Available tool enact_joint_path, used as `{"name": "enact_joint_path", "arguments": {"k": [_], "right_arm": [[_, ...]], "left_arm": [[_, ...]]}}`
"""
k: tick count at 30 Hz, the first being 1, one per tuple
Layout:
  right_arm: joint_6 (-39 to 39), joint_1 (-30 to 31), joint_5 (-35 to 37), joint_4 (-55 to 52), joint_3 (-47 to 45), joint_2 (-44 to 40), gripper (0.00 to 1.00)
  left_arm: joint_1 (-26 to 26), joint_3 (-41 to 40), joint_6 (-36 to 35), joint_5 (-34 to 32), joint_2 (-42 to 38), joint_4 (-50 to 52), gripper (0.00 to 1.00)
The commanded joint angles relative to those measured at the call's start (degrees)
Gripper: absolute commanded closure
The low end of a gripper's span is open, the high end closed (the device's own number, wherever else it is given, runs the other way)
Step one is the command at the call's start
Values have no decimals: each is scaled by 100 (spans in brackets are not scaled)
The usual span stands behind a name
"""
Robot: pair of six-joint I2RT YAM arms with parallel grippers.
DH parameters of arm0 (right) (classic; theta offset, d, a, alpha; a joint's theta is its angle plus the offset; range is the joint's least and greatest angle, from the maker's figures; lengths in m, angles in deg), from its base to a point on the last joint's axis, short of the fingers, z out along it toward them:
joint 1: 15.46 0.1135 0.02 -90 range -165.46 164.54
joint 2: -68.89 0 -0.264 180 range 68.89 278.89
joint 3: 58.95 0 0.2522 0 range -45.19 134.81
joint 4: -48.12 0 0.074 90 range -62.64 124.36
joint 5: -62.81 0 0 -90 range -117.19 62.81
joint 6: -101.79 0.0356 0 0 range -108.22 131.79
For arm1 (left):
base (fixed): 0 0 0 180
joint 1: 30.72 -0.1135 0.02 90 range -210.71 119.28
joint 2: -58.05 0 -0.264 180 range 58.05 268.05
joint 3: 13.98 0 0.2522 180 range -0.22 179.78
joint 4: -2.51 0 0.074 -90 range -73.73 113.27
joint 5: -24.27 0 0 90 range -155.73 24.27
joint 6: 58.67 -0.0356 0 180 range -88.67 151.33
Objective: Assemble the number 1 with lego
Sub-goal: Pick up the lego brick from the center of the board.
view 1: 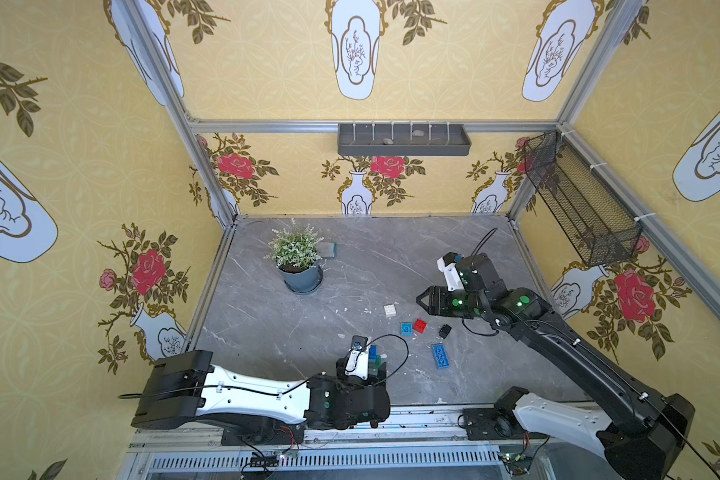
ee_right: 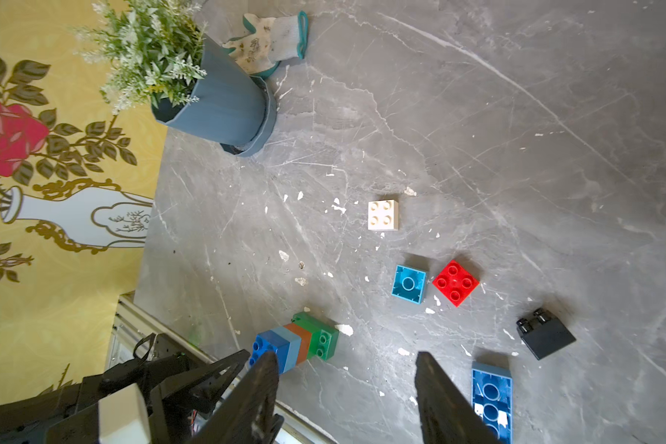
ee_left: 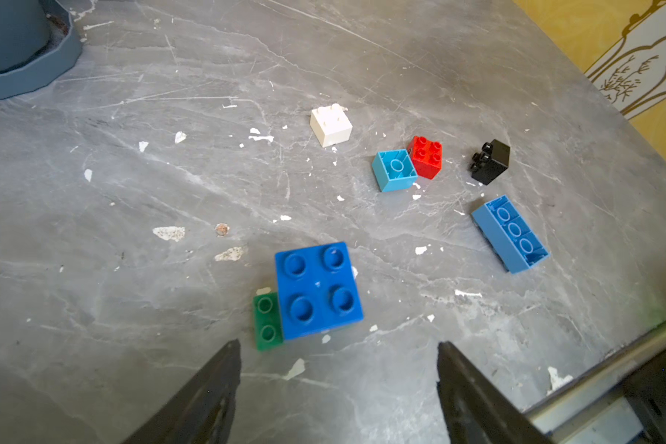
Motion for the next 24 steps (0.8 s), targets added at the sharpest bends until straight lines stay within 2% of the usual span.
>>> {"name": "enact_joint_path", "arguments": {"k": [1,5,7,16,24], "right_arm": [[-204,-84,-419,-88,-115,-168,41],[-239,-142,-497,-240,-127,-292,41],[-255,-151,-528,-278,-152,-337,41],[-251,-163,-609,-428,-183,-430,41],[-294,-161,-653,-547,-149,-483,42]], "left_arm": [[101,473,952,-323,567,777,18],[198,1105,3092,-393,1236,2716,18],[225,1330,3535,-374,1467,3175,18],[223,1059,3654,-576,1574,2524,17],[141,1074,3064,-471,1697,1952,17]]}}
